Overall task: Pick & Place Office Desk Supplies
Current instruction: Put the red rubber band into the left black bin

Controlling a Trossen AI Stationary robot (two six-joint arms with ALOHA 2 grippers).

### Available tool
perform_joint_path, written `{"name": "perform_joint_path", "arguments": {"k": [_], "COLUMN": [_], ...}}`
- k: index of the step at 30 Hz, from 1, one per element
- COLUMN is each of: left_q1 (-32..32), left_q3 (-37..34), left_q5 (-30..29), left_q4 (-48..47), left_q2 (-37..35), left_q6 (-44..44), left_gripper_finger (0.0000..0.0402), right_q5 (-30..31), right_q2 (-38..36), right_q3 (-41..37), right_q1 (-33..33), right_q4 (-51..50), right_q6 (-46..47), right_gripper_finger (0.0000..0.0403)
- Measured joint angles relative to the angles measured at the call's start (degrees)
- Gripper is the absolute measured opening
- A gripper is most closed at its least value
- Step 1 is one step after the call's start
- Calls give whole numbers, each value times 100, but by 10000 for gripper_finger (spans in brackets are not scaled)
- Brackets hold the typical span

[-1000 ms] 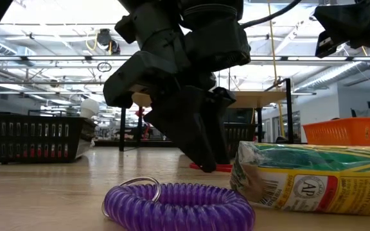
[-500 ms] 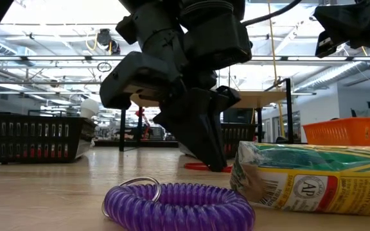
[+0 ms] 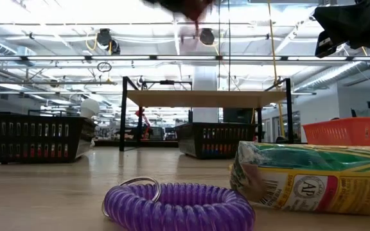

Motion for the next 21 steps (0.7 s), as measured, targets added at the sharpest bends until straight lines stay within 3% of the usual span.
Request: {"name": "perform_joint_path", "arguments": {"k": [5, 10, 17, 21], "left_q1": [0, 175, 425, 594], "left_q3": [-30, -336, -1783, -2828], "left_q5": [157, 32, -235, -769], "left_q4": [-319, -252, 954, 1571], "left_q2": [-837, -1775, -3251, -4199], "left_q6": [-147, -825, -1194, -1621], "left_gripper_finger": [1, 1, 0, 0], "right_q5": [-13, -13, -14, -16], "right_q2": [0, 2, 2, 2], "right_q3": [0, 0, 0, 0], "right_q1": [2, 2, 2, 0], "right_q4": [12, 13, 15, 11], "right_q6": [0, 0, 15, 17], "right_gripper_finger": [0, 0, 0, 0]}}
